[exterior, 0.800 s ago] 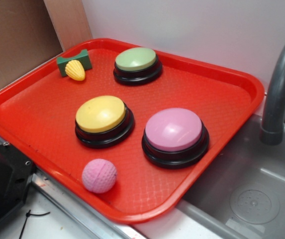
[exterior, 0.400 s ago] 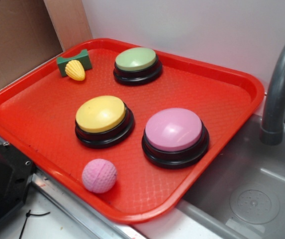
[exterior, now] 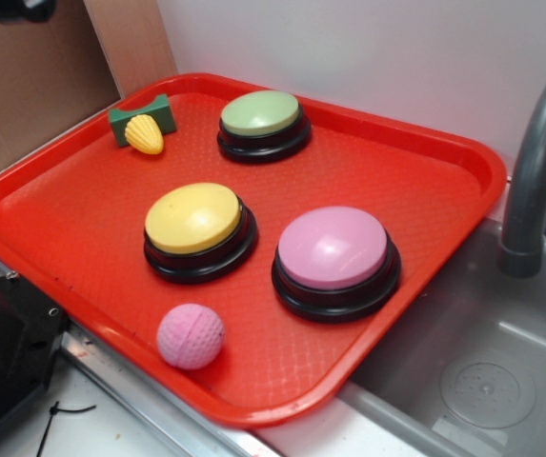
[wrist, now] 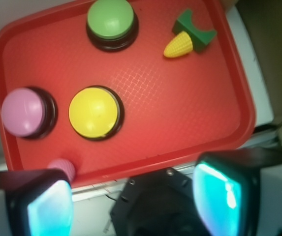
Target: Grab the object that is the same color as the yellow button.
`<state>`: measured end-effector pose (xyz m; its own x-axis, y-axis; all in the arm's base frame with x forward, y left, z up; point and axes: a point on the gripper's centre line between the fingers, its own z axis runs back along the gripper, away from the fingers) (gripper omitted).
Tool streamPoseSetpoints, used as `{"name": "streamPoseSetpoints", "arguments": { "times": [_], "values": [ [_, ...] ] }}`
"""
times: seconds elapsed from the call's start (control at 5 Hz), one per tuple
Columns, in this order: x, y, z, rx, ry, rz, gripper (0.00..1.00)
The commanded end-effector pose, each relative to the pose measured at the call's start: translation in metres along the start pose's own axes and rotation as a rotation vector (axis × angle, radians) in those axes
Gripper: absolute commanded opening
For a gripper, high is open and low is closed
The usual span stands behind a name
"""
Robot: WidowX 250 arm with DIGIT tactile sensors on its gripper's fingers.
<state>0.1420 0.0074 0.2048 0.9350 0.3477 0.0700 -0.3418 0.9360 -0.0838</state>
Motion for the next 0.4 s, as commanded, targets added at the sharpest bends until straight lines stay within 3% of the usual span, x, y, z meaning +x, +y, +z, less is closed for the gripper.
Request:
{"name": "streamPoseSetpoints", "arguments": {
  "times": [0.0, 0.2],
  "values": [
    [0.057, 0.045, -0.052, 0.029, -0.135, 0.476, 1.0],
    [0.084, 0.058, -0.084, 0.032, -0.198, 0.618, 1.0]
  ]
}}
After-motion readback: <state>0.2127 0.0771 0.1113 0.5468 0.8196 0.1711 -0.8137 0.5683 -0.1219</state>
